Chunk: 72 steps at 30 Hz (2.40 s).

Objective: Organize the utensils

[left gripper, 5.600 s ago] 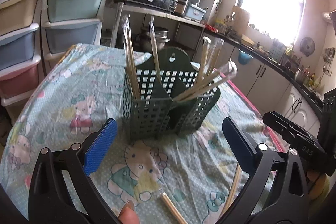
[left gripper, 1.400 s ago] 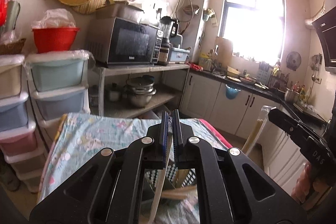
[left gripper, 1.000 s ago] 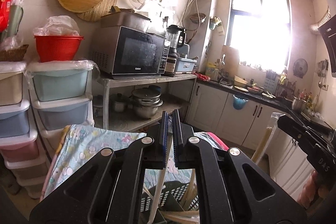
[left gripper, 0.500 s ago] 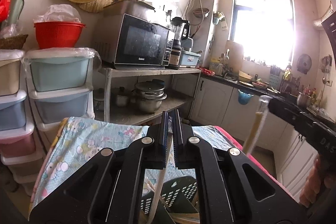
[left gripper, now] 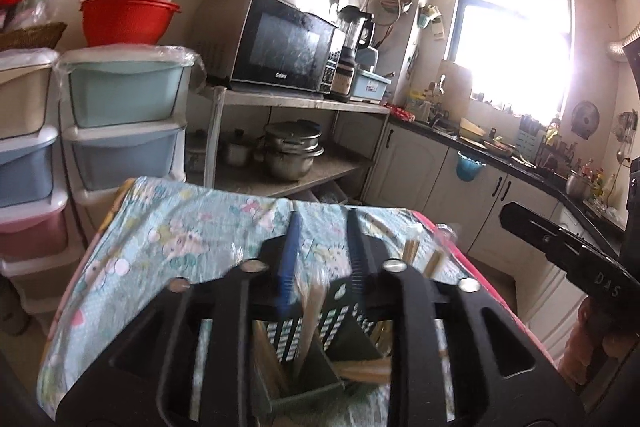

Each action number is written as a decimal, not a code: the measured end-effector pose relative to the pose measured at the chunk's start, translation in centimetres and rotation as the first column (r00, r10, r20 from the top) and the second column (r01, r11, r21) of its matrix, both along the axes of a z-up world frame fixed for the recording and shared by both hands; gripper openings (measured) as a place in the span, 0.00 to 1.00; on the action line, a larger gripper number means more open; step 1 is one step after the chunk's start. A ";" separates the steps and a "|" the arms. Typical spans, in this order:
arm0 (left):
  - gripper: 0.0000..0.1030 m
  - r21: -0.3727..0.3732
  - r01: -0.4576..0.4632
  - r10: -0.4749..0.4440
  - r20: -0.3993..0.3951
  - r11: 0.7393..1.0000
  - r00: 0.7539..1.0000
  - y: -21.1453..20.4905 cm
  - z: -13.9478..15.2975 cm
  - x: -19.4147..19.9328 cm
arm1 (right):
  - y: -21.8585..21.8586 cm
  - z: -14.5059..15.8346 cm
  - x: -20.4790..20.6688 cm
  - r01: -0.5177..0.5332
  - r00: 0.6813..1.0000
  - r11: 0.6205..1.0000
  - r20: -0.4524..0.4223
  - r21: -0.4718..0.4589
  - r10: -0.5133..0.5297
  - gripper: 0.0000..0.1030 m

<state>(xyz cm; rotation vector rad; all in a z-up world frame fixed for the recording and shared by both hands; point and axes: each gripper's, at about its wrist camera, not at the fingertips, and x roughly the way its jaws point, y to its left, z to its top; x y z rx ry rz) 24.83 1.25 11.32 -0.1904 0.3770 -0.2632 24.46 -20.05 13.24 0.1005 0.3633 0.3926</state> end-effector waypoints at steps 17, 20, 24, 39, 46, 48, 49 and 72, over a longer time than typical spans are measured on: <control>0.82 -0.041 -0.051 0.047 -0.093 0.998 0.995 1.4 -3.2 -6.8 | -2.5 -3.6 -5.9 0.010 0.998 0.999 -0.054 -0.040 -0.012 0.51; 0.88 -0.033 -0.048 0.043 -0.129 0.998 0.991 1.2 -4.7 -7.9 | -2.4 -4.4 -7.3 0.009 0.998 0.998 -0.061 -0.057 -0.012 0.58; 0.90 -0.032 -0.045 0.039 -0.171 0.998 0.985 0.9 -6.4 -9.4 | -2.3 -5.5 -9.0 0.001 0.997 0.998 -0.074 -0.068 -0.006 0.67; 0.90 0.045 0.006 0.004 -0.212 0.999 0.977 -2.5 -12.6 -15.1 | -1.8 -12.0 -13.7 0.001 0.983 0.995 -0.182 -0.100 -0.019 0.81; 0.90 0.108 -0.014 0.028 -0.134 0.994 0.991 -4.0 -13.4 -17.3 | -1.8 -13.7 -15.4 0.066 0.988 0.991 -0.133 -0.117 -0.081 0.89; 0.90 0.108 -0.043 0.055 -0.109 0.993 0.993 -3.7 -13.4 -17.6 | -2.1 -13.9 -16.2 0.087 0.990 0.991 -0.099 -0.099 -0.096 0.91; 0.90 0.108 -0.049 0.060 -0.102 0.993 0.993 -3.7 -13.5 -17.7 | -2.2 -13.8 -16.4 0.089 0.992 0.992 -0.086 -0.094 -0.097 0.92; 0.90 0.100 -0.076 0.082 -0.066 0.992 0.994 -3.3 -13.9 -18.4 | -2.9 -14.3 -19.3 0.141 0.986 0.987 0.105 -0.073 -0.133 0.94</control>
